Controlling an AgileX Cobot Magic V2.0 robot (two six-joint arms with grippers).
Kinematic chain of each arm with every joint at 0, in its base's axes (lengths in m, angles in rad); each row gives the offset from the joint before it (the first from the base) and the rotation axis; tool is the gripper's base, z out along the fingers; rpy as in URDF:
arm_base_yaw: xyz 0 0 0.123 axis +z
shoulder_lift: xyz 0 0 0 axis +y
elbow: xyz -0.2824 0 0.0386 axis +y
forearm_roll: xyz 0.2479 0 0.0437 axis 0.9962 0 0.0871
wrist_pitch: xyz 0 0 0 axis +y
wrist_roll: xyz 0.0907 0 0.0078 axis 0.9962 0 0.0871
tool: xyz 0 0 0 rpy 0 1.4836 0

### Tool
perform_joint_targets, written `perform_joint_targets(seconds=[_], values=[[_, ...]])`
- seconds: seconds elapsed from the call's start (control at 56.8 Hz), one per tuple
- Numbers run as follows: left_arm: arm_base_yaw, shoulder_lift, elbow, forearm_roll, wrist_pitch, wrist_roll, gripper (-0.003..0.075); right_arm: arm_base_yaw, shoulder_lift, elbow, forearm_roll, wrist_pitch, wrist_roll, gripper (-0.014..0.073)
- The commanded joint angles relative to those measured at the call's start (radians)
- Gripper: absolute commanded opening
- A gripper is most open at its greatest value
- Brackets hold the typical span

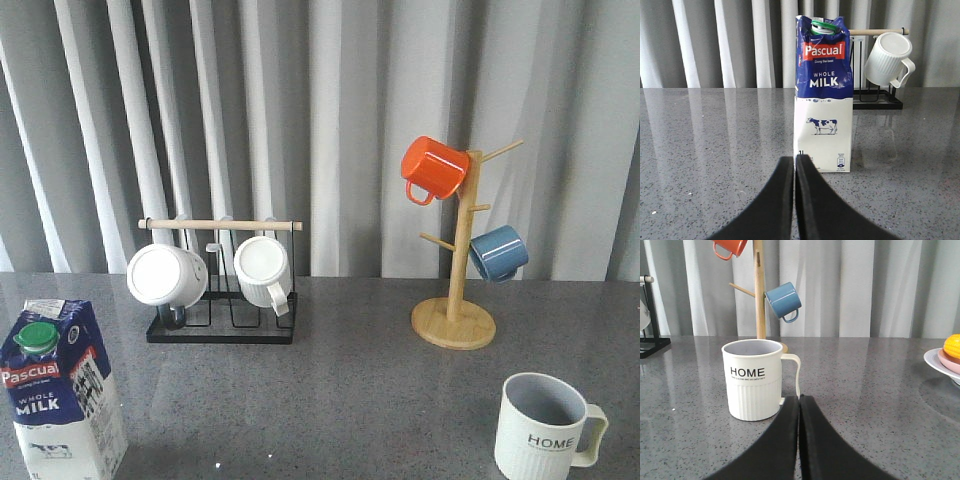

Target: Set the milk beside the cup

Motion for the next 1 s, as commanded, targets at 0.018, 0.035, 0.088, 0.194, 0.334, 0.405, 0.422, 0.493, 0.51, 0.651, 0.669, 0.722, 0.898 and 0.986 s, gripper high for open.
perform_joint_targets(seconds=[0.018,0.035,0.088,0.194,0.334,0.405,0.422,0.493,0.51,0.651,0.669,0.722,0.898,0.986], values=[[0.001,-0.011,-0.017,-0.007,-0.072,-0.004,-0.0006,-0.008,-0.011,0.007,-0.006,-0.077,-0.007,-0.0006],[0.001,-0.011,-0.017,-0.007,-0.072,-0.004,-0.0006,-0.008,-0.011,0.007,-0.006,-0.077,-0.007,-0.0006],[0.001,-0.011,-0.017,-0.007,-0.072,-0.004,-0.0006,-0.008,-0.011,0.007,-0.006,-0.077,-0.007,-0.0006],[0.001,-0.011,-0.017,-0.007,-0.072,-0.004,-0.0006,-0.008,-0.011,0.007,-0.006,-0.077,-0.007,-0.0006],[0.001,-0.011,-0.017,-0.007,-0.072,-0.004,-0.0006,-0.008,-0.011,0.007,-0.006,-0.077,-0.007,-0.0006],[0.001,-0.011,-0.017,-0.007,-0.072,-0.004,-0.0006,-0.008,-0.011,0.007,-0.006,-0.077,-0.007,-0.0006],[0.001,-0.011,-0.017,-0.007,-0.072,-0.004,-0.0006,-0.008,-0.011,0.007,-0.006,-0.077,-0.007,-0.0006],[0.001,-0.011,-0.017,-0.007,-0.078,-0.003,-0.0006,-0.008,-0.011,0.007,-0.006,-0.077,-0.007,-0.0006],[0.001,-0.011,-0.017,-0.007,-0.08,-0.002,-0.0006,-0.008,-0.011,0.007,-0.006,-0.077,-0.007,-0.0006],[0.001,-0.011,-0.017,-0.006,-0.11,0.0,-0.0006,-0.008,-0.011,0.007,-0.006,-0.077,-0.007,-0.0006],[0.001,-0.011,-0.017,-0.005,-0.115,0.001,-0.0006,-0.008,-0.011,0.007,-0.006,-0.077,-0.007,-0.0006],[0.001,-0.011,-0.017,0.014,-0.154,0.012,-0.0006,-0.008,-0.011,0.007,-0.006,-0.077,-0.007,-0.0006],[0.001,-0.006,-0.039,0.007,-0.372,-0.067,-0.0006,-0.005,-0.011,0.003,0.019,-0.331,0.058,-0.0006],[0.001,0.04,-0.098,0.03,-0.426,-0.048,-0.0006,-0.005,0.015,-0.027,0.034,-0.51,0.068,-0.0006]])
